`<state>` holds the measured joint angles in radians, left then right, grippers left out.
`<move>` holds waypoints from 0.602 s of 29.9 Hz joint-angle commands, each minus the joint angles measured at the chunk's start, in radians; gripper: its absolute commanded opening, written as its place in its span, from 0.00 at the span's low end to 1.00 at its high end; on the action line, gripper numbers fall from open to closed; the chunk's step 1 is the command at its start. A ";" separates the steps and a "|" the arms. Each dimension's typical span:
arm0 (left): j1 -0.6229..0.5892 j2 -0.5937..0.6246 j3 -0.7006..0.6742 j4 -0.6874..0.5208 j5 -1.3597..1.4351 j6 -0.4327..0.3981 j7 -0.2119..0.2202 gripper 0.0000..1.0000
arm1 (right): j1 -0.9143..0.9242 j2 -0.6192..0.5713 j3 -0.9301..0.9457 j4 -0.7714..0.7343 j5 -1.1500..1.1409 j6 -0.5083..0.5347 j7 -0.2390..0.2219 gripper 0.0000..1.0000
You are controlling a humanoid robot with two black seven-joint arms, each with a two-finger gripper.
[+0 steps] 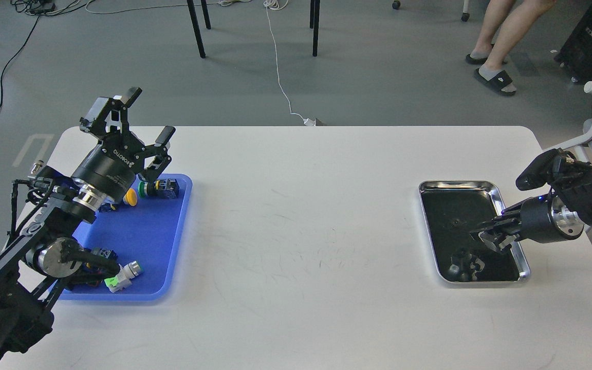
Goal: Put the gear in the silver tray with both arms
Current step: 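Lower the gear into the silver tray and open the right gripper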
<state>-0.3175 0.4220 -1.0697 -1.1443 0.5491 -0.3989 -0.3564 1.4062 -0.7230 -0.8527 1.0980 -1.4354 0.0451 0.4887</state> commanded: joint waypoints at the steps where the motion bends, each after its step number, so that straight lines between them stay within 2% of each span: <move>1: 0.000 0.000 -0.001 0.000 0.000 0.000 0.000 0.98 | -0.024 0.000 0.000 -0.003 -0.002 -0.001 0.000 0.21; 6: 0.000 0.000 -0.003 0.000 0.000 0.000 0.000 0.98 | -0.059 0.005 0.007 -0.013 0.000 -0.004 0.000 0.25; 8: 0.000 0.000 -0.003 -0.002 0.000 0.000 -0.001 0.98 | -0.067 0.007 0.011 -0.016 0.000 -0.005 0.000 0.31; 10: 0.000 0.000 -0.003 -0.002 0.000 0.000 0.000 0.98 | -0.067 0.007 0.012 -0.018 0.000 -0.020 0.000 0.47; 11: 0.000 0.000 -0.003 -0.002 0.000 0.000 0.000 0.98 | -0.069 0.007 0.012 -0.018 0.001 -0.031 0.000 0.59; 13: 0.000 0.000 -0.003 -0.002 0.000 0.000 0.000 0.98 | -0.069 0.005 0.012 -0.017 0.001 -0.047 0.000 0.97; 18: 0.000 0.006 -0.003 -0.002 0.000 0.000 0.000 0.98 | -0.067 -0.004 0.050 -0.004 0.010 -0.057 0.000 0.97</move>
<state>-0.3175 0.4240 -1.0723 -1.1458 0.5492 -0.3989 -0.3559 1.3378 -0.7214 -0.8334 1.0858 -1.4316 -0.0079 0.4887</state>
